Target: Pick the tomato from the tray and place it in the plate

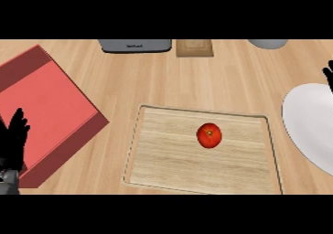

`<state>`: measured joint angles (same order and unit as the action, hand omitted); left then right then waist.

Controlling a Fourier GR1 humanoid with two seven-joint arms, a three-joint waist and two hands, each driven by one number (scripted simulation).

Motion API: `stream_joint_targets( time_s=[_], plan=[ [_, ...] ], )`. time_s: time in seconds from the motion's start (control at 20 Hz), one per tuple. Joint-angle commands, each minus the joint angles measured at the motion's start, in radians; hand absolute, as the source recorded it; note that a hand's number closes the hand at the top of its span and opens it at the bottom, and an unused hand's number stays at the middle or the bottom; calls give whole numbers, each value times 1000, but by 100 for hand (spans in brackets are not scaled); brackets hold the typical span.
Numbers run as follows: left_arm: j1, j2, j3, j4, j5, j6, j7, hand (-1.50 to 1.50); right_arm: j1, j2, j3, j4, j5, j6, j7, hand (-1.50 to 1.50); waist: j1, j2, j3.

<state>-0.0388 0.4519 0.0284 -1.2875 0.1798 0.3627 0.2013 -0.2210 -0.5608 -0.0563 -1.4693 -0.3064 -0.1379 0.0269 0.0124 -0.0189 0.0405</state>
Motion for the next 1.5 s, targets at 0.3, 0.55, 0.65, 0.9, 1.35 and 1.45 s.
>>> stream_joint_targets(
  time_s=[0.3,0.55,0.65,0.9,1.35,1.45],
  plan=[
    [-46,-65,-145,-92,-20,-101,-22,0,-262,-115,269,-197,145,366,-63,150,45,-22,-71],
    [-76,-126,-190,-152,-13,-103,17,0,-125,50,390,-61,333,268,-391,150,15,32,-36],
    [-40,-134,-190,-127,-19,-104,-30,0,-57,151,346,20,99,311,-336,150,15,42,-35],
    [-24,-152,-218,-189,-49,-83,2,0,-99,127,373,140,13,628,-562,-150,18,28,-38],
    [-23,-195,-236,-178,-93,-50,26,0,-315,-12,460,180,471,510,-610,-150,4,22,-40],
    [-24,-176,-204,-169,-66,-86,6,0,-355,-11,501,179,540,508,-566,-150,4,23,-41]
  ],
)
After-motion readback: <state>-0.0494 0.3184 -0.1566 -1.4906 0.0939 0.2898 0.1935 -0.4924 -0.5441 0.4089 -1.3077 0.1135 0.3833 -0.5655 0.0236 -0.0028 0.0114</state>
